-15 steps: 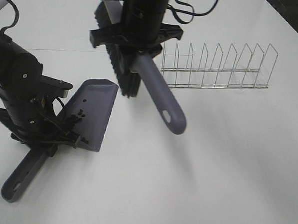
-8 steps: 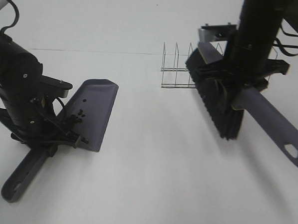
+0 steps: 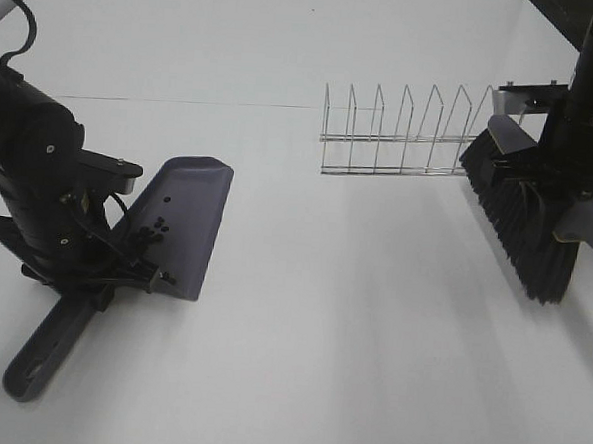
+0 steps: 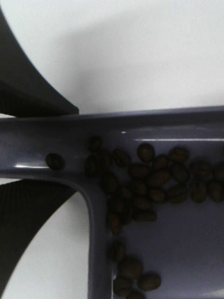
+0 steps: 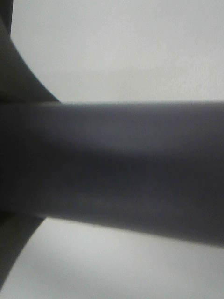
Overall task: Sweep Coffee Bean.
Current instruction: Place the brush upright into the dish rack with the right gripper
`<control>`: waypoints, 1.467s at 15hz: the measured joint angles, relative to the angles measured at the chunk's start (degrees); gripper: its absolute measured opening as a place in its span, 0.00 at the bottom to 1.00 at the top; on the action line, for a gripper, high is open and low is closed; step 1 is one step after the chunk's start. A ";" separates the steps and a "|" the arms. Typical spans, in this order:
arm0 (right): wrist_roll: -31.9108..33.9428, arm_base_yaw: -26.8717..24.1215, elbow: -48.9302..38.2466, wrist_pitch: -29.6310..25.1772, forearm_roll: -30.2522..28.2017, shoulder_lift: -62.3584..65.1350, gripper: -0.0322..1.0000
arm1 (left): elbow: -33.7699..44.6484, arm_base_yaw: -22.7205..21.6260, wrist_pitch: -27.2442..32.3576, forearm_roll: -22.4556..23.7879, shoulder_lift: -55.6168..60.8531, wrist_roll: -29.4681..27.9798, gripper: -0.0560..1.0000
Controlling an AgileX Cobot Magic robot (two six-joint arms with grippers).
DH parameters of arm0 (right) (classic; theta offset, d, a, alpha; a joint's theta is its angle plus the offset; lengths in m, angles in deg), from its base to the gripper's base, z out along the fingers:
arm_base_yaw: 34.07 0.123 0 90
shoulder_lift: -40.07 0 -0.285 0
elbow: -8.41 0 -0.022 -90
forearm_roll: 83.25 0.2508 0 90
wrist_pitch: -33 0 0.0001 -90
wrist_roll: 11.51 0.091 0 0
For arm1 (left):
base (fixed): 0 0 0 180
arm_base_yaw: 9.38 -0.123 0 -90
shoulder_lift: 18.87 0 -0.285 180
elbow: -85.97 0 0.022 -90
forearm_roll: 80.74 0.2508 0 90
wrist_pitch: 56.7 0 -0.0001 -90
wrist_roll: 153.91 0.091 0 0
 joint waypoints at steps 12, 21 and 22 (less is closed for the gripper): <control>0.06 -0.17 13.87 0.40 -1.32 -14.67 0.30 | -0.17 -0.17 0.40 -0.57 0.00 0.17 0.36; 0.74 -2.12 20.23 -0.11 -2.81 -15.81 0.30 | -0.29 -0.17 0.52 -0.63 0.00 0.11 0.36; 0.17 -2.12 21.31 -0.17 -2.81 -16.04 0.30 | -0.29 -0.17 0.52 -0.63 0.00 0.11 0.36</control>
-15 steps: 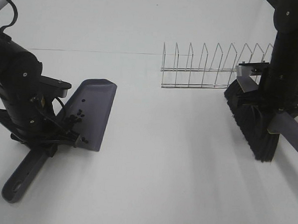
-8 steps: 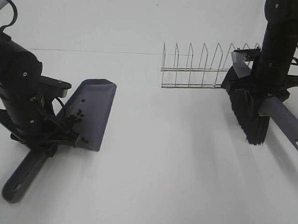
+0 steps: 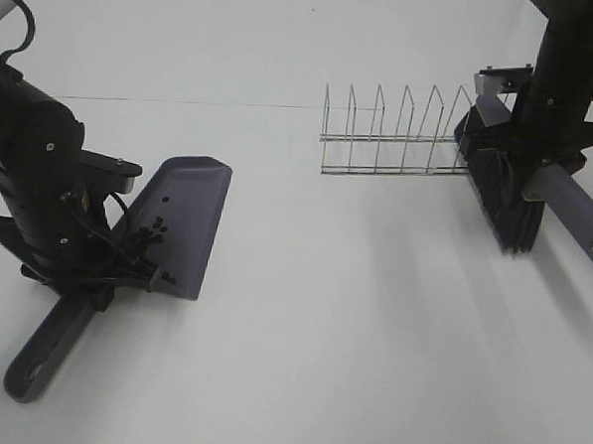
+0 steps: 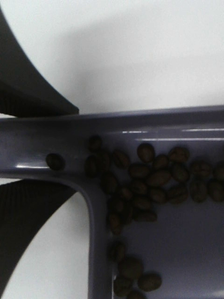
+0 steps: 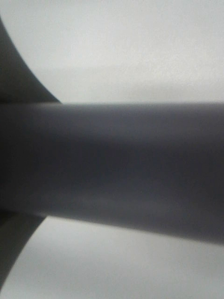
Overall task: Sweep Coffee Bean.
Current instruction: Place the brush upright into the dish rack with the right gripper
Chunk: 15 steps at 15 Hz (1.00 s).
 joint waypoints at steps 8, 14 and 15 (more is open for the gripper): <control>0.46 -0.80 11.63 0.11 1.43 -7.22 0.30 | 0.00 0.00 1.60 -0.17 0.00 0.00 0.36; 0.86 -1.32 15.53 -0.06 5.84 -10.37 0.30 | 0.00 0.00 1.66 -0.17 0.00 0.06 0.36; 0.34 -1.32 15.58 -0.06 7.05 -10.37 0.30 | 0.00 0.00 1.72 -0.17 0.00 0.06 0.36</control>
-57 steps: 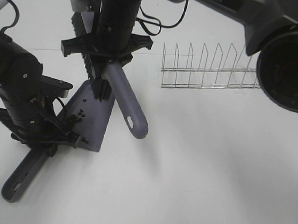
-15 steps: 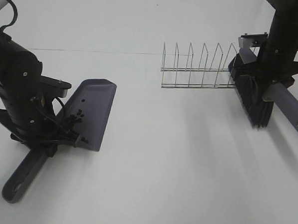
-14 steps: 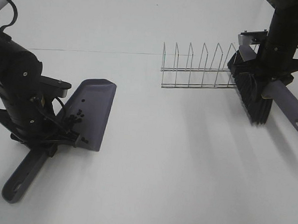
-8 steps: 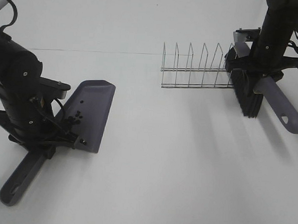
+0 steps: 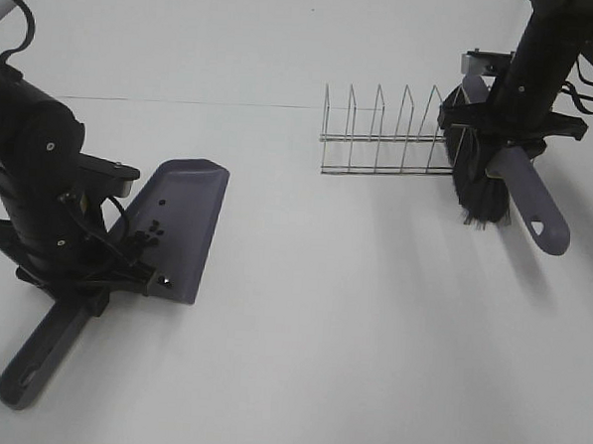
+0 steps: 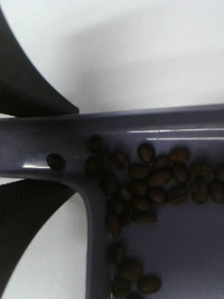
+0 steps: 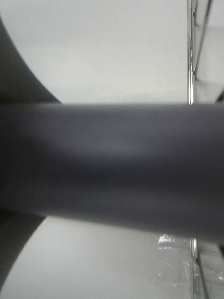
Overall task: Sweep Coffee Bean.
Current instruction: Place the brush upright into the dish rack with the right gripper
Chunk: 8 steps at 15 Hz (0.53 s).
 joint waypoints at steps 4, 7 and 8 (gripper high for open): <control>-0.29 -0.11 0.00 0.00 1.43 -0.17 0.30 | 0.00 0.00 0.17 -0.17 0.00 0.00 0.36; -0.40 -0.17 0.00 0.00 1.38 -0.17 0.30 | 0.00 0.00 0.23 -0.23 0.00 0.06 0.36; -0.40 -0.17 0.00 0.00 1.32 -0.17 0.30 | 0.00 0.00 0.29 -0.29 0.00 0.06 0.36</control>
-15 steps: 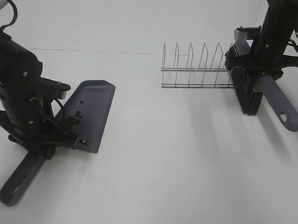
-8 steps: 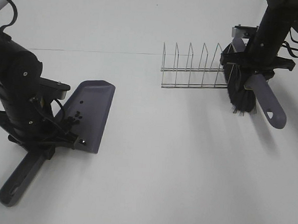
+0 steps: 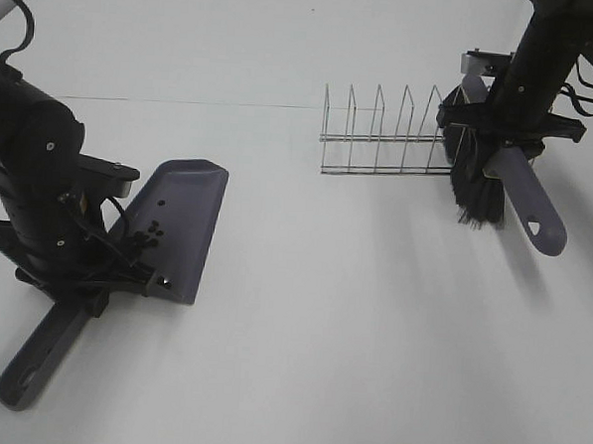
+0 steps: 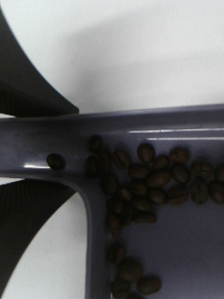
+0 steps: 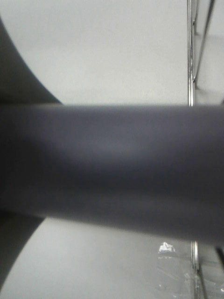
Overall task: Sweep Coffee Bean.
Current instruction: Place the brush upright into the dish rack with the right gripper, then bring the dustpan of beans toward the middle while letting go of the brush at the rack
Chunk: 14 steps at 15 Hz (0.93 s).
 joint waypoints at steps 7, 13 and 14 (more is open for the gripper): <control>0.00 0.11 0.00 0.00 0.46 -0.17 0.60 | 0.00 0.00 0.06 -1.15 0.00 0.34 0.36; 0.06 0.11 5.79 0.34 0.06 0.23 0.61 | -1.15 -0.17 1.26 -4.47 -0.17 1.43 0.36; 0.06 0.11 6.82 0.40 0.06 0.46 0.61 | -1.49 -0.17 1.66 -4.93 -0.17 1.43 0.36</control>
